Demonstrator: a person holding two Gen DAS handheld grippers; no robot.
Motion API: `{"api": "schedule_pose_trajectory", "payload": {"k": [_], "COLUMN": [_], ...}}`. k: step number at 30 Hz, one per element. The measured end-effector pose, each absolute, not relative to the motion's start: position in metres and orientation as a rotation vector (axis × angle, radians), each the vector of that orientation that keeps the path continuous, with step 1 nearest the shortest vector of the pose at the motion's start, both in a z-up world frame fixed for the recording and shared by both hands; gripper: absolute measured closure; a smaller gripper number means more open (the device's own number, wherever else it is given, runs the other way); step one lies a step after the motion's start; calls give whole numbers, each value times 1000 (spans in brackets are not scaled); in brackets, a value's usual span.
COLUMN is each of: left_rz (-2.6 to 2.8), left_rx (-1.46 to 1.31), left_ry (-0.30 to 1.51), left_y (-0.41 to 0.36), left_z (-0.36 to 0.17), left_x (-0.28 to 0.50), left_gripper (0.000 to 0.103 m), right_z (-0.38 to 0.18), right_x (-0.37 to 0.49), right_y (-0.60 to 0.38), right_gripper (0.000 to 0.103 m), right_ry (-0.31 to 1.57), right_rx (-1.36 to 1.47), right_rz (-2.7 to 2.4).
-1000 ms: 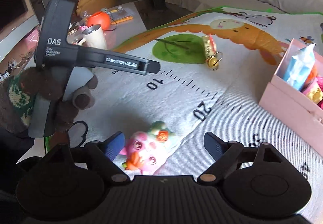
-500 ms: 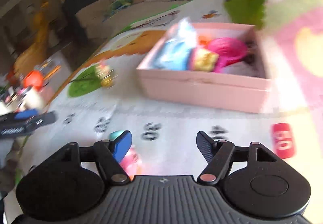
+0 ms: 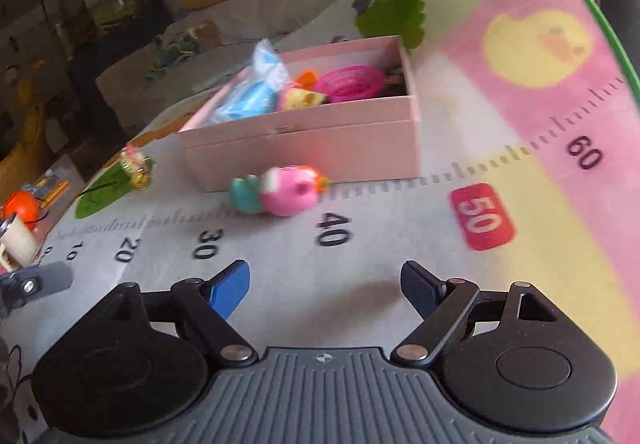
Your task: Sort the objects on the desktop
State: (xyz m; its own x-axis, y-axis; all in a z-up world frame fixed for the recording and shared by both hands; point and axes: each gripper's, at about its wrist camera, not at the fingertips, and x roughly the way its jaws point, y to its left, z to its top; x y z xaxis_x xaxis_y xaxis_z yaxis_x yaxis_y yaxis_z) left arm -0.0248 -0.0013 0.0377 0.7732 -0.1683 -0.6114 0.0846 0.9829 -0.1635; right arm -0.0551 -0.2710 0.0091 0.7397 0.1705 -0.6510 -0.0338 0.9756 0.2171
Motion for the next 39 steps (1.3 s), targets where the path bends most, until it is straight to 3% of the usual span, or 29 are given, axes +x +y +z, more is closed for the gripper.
{"api": "schedule_pose_trajectory", "payload": {"k": [7, 15, 17, 18, 20, 22, 32, 35, 37, 39], "left_rz": [-94, 44, 57, 54, 45, 7, -512, -517, -434, -366], "left_rx": [56, -17, -21, -22, -35, -10, -130, -104, -68, -46], "left_ry": [603, 786, 806, 821, 829, 829, 819, 812, 830, 840], "left_y": [16, 3, 0, 0, 2, 2, -17, -21, -15, -3], "left_z": [43, 17, 13, 12, 12, 13, 71, 59, 42, 31], "left_x": [59, 165, 174, 176, 175, 167, 48, 39, 43, 48], "left_gripper": [0, 2, 26, 46, 52, 73, 74, 63, 46, 41], "right_z": [21, 8, 9, 8, 6, 3, 3, 3, 3, 4], "right_x": [-53, -53, -55, -54, -52, -49, -50, -50, -51, -53], "right_y": [-201, -230, -241, -245, -253, -259, -262, -261, -262, -263], "right_gripper": [17, 11, 2, 2, 2, 1, 0, 0, 0, 0], "right_ry": [704, 672, 659, 660, 674, 689, 680, 679, 672, 662], "right_rx": [-34, 12, 63, 89, 143, 185, 212, 208, 211, 215], "right_rz": [243, 65, 37, 32, 34, 34, 23, 20, 14, 13]}}
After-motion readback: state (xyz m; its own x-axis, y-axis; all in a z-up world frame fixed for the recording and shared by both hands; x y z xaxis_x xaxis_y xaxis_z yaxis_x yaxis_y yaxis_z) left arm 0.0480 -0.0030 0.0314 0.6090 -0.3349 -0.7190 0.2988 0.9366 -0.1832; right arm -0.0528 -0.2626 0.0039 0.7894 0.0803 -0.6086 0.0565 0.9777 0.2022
